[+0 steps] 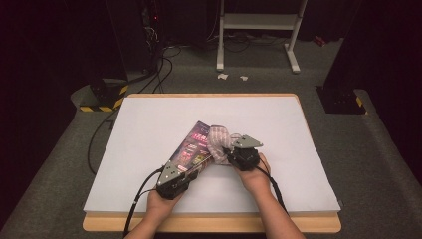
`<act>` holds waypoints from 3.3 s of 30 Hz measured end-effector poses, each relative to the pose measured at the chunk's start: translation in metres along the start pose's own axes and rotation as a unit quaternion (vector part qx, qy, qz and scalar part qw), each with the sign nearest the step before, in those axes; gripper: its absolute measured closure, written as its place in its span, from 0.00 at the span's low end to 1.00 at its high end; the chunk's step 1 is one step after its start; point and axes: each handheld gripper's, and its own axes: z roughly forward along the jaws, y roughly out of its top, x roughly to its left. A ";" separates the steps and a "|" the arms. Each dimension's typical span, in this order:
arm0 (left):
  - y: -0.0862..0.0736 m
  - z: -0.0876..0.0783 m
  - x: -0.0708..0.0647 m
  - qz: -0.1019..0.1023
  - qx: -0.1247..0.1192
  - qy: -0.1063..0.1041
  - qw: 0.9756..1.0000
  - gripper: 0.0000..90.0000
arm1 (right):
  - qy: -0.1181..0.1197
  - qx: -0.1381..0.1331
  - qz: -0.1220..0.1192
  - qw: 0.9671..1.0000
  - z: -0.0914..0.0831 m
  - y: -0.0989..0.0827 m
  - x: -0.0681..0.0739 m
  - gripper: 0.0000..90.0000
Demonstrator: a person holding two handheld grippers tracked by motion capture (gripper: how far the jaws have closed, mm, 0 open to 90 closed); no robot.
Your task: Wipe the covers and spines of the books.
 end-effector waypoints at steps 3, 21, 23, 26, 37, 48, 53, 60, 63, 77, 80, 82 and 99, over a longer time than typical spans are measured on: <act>0.000 0.000 0.000 0.001 0.000 0.001 1.000 0.92 | 0.014 -0.009 -0.027 1.000 -0.005 0.003 0.018 0.79; 0.000 0.000 0.000 0.002 0.001 0.002 1.000 0.92 | 0.082 -0.038 -0.061 0.994 -0.019 0.019 0.069 0.78; 0.000 0.000 0.000 0.002 0.001 0.002 1.000 0.92 | 0.070 -0.030 -0.052 0.996 -0.015 0.018 0.062 0.79; 0.000 0.001 -0.001 0.000 0.001 0.001 1.000 0.92 | 0.059 -0.021 -0.039 0.997 -0.008 0.016 0.049 0.78; 0.000 0.000 0.000 -0.001 0.002 0.001 1.000 0.92 | -0.016 0.005 0.001 1.000 0.015 0.009 -0.003 0.78; 0.000 0.001 -0.001 0.002 0.000 0.002 1.000 0.92 | -0.085 0.037 0.071 0.993 0.037 -0.003 -0.065 0.78; 0.000 0.001 -0.001 0.002 0.000 0.001 1.000 0.92 | -0.063 0.022 0.041 0.997 0.030 0.008 -0.047 0.79; 0.000 0.000 -0.001 0.004 0.000 0.002 1.000 0.92 | -0.012 0.003 0.005 1.000 0.019 0.019 -0.003 0.79; 0.000 0.001 -0.001 0.006 0.002 0.002 1.000 0.92 | 0.021 -0.009 0.003 1.000 0.013 0.021 0.013 0.79; 0.000 0.000 -0.001 0.005 0.000 0.004 1.000 0.92 | 0.085 -0.043 -0.040 0.995 -0.004 0.036 0.080 0.78; 0.000 0.000 -0.001 0.003 0.000 0.004 1.000 0.92 | 0.079 -0.040 -0.045 0.995 -0.002 0.037 0.082 0.78; 0.000 0.001 -0.002 0.005 0.001 0.004 1.000 0.92 | 0.070 -0.036 -0.046 0.996 0.000 0.036 0.080 0.78; 0.000 0.001 -0.002 0.003 0.002 0.002 1.000 0.92 | -0.035 0.003 0.007 0.999 0.030 0.014 0.002 0.78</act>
